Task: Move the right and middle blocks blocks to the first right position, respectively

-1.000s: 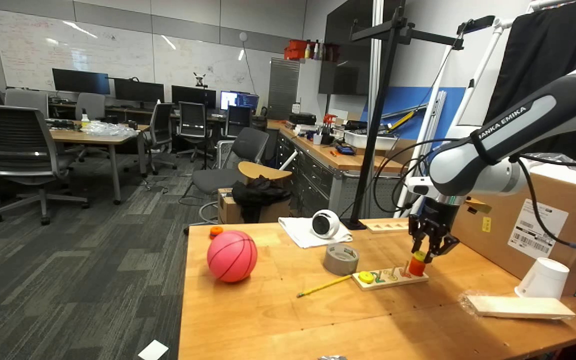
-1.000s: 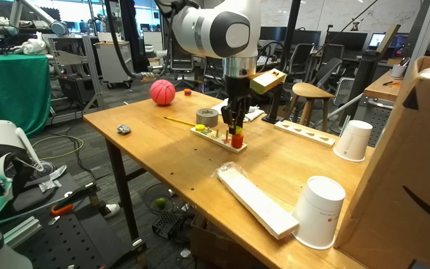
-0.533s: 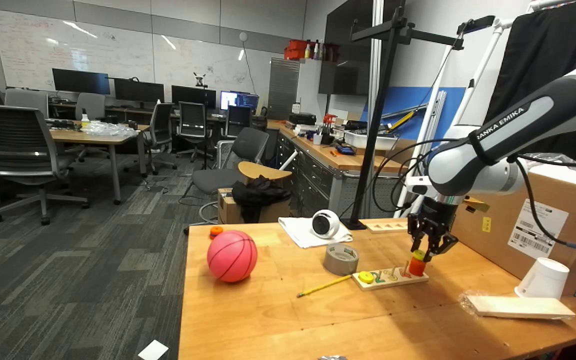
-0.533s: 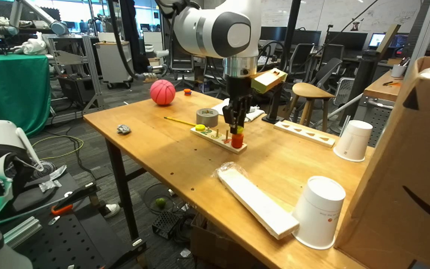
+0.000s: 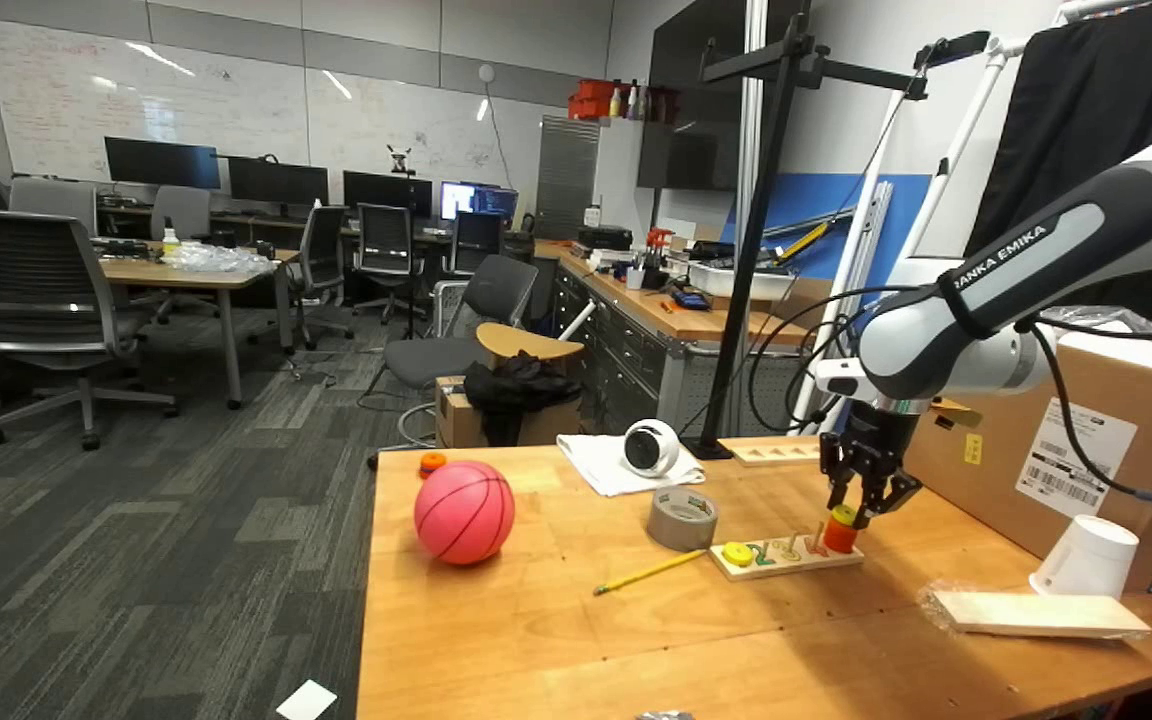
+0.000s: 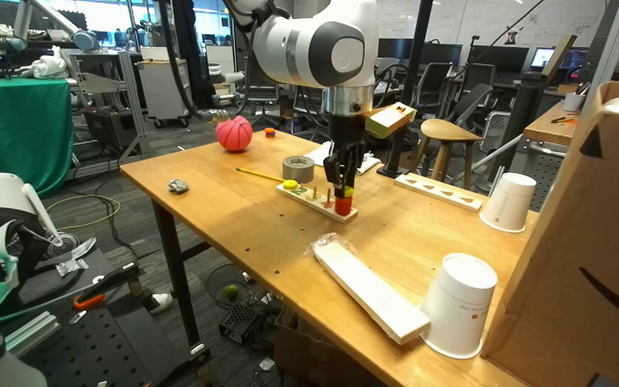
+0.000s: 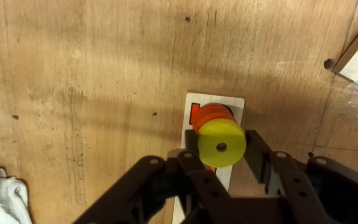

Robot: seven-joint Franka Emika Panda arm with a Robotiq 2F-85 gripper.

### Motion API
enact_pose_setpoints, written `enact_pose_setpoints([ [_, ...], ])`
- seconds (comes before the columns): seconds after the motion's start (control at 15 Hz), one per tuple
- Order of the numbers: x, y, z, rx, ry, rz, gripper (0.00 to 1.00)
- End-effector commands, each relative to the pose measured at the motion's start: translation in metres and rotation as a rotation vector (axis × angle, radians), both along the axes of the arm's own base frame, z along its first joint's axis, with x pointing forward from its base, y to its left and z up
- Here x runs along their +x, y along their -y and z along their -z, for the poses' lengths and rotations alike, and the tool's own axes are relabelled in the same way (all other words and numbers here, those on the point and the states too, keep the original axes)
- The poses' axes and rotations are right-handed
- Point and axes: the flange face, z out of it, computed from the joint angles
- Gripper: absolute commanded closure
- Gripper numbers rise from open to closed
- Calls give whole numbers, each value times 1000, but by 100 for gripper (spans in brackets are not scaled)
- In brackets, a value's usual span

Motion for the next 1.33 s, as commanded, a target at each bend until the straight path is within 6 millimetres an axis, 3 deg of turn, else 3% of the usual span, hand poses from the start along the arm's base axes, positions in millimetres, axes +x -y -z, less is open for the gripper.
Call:
enact_pose_setpoints([
  [0.0, 1, -2, 0, -7, -4, -6, 43],
  [0.4, -4, -3, -12, -9, 20, -4, 0],
  [0.67, -8, -22, -32, 27, 71, 2, 0],
  [0.73, 1, -10, -13, 8, 29, -7, 0],
  [1.27, -1, -10, -7, 11, 16, -6, 0],
])
